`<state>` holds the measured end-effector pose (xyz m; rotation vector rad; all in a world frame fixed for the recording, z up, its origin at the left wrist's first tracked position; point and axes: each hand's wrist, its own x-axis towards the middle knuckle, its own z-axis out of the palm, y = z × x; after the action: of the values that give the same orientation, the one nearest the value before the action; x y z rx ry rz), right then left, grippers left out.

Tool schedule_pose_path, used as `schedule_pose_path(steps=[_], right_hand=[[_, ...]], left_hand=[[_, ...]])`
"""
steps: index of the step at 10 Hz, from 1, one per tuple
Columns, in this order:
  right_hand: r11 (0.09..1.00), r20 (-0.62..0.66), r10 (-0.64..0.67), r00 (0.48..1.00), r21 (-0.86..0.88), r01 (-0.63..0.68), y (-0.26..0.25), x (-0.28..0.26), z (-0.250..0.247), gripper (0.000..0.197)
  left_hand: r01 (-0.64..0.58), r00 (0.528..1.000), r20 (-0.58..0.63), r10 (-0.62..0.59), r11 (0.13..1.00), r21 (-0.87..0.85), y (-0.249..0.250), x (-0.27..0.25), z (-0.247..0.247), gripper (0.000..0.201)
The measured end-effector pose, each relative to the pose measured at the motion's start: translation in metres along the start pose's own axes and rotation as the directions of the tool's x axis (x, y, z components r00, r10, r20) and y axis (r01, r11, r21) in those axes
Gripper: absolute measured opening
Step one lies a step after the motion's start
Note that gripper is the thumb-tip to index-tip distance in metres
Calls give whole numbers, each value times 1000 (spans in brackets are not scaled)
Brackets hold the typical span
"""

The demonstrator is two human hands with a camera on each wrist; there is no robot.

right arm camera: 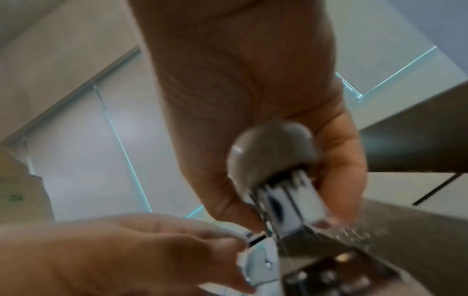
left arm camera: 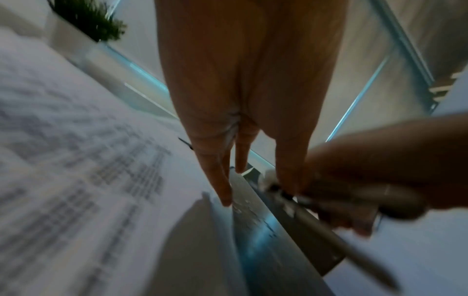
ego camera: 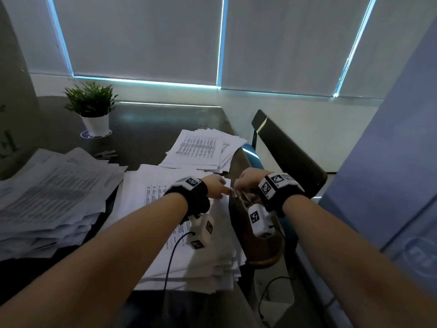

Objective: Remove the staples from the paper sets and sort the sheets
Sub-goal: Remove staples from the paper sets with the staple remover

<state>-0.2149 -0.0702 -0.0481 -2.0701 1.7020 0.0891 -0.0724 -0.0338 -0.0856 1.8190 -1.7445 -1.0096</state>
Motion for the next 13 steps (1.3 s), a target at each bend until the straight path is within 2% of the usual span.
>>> schedule_pose_path(steps=[1, 2, 3, 4, 5, 6, 7, 8, 9, 10, 11, 12, 13], right_hand=[[999, -51, -35, 998, 14, 36, 2, -8, -16, 18], [998, -67, -60, 996, 2, 60, 9, -9, -20, 18], [998, -71, -62, 996, 24, 64, 15, -7, -17, 17], [997, -79, -71, 994, -2, 71, 21, -6, -12, 21], [993, -66, -104, 992, 50, 107, 27, -6, -14, 25], [993, -21, -111, 994, 47, 112, 31, -8, -21, 27], [996, 4, -86, 996, 6, 86, 32, -7, -23, 28], [999, -69, -45, 997, -12, 44, 30, -4, -23, 26], [999, -123, -3, 992, 47, 8, 21, -1, -19, 23], [989, -186, 17, 982, 151, 11, 3, 5, -13, 12], [976, -215, 6, 977, 214, 41, -10, 10, -12, 8], [942, -151, -60, 987, 319, 106, -29, 15, -7, 14], [798, -4, -80, 997, 599, 67, -43, 25, 9, 11]], left_hand=[[12, 999, 44, -6, 987, -160, 12, 13, 21, 12], [10, 997, 78, 14, 952, -307, 16, 23, 30, 15], [32, 997, 83, -10, 962, -272, 18, 31, 32, 10], [88, 993, 88, -83, 994, -59, 21, 36, 31, 29], [84, 992, 96, -77, 994, -65, 14, 42, 30, 40], [104, 994, 44, -100, 988, -112, 12, 43, 31, 36], [109, 994, -18, -111, 990, -90, 17, 43, 33, 30], [78, 995, 63, -78, 997, 9, 25, 45, 35, 29], [23, 998, 55, -42, 953, 302, 27, 39, 22, 28], [38, 993, -113, 13, 899, 437, 19, 33, -7, 26], [73, 980, -197, 32, 862, 502, 8, 26, -32, 27], [314, 917, -378, -123, 808, 499, -36, 11, -75, 25], [551, 815, -459, -352, 716, 428, -93, -11, -109, 37]])
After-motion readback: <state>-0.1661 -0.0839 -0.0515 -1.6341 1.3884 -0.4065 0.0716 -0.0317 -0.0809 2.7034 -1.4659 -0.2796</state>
